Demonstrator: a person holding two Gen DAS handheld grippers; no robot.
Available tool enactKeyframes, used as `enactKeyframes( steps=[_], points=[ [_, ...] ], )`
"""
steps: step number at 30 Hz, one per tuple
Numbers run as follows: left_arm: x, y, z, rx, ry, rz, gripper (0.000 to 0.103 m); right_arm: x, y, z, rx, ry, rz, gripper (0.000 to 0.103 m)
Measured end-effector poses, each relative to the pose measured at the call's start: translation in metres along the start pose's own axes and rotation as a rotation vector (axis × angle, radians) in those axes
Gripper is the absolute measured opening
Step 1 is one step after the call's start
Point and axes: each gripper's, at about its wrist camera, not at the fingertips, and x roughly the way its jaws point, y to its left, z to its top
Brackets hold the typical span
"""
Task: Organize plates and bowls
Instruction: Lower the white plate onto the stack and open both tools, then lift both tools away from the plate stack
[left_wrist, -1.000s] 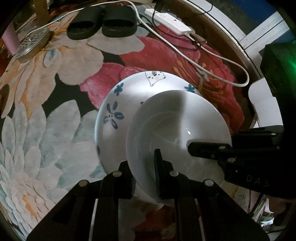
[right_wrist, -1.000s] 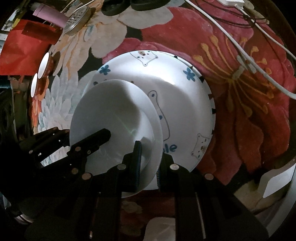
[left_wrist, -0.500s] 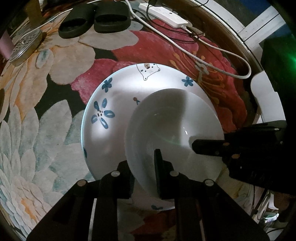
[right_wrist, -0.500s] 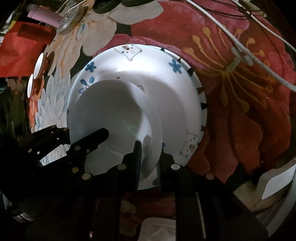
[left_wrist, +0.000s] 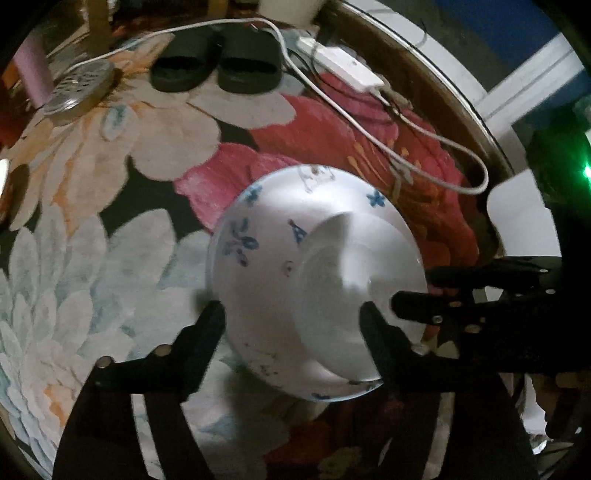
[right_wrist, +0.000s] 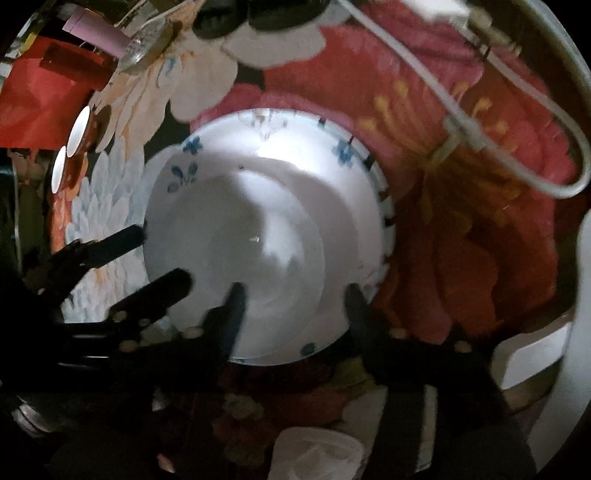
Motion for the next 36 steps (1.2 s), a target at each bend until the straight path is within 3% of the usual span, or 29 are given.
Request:
enactKeyframes(
  steps=[3,8,14,36],
  points=[
    [-0.013,0.01,0.002,-0.033,-0.037,0.01,0.099,-0.012,0.004,0.002,-0.011,-0.051,-0.019,0.081],
    [-0.036,0.022,0.005,-0.057,-0.108,0.036,0.1,-0.027,0.014,0.006,-0.015,-0.122,-0.037,0.095],
    [-0.058,0.041,0.004,-0.103,-0.157,0.051,0.1,-0.031,0.035,0.008,-0.047,-0.147,-0.033,0.095],
    [-0.08,0.084,-0.023,-0.162,-0.163,0.074,0.1,-0.014,0.082,0.002,-0.112,-0.111,-0.033,0.096]
  ],
)
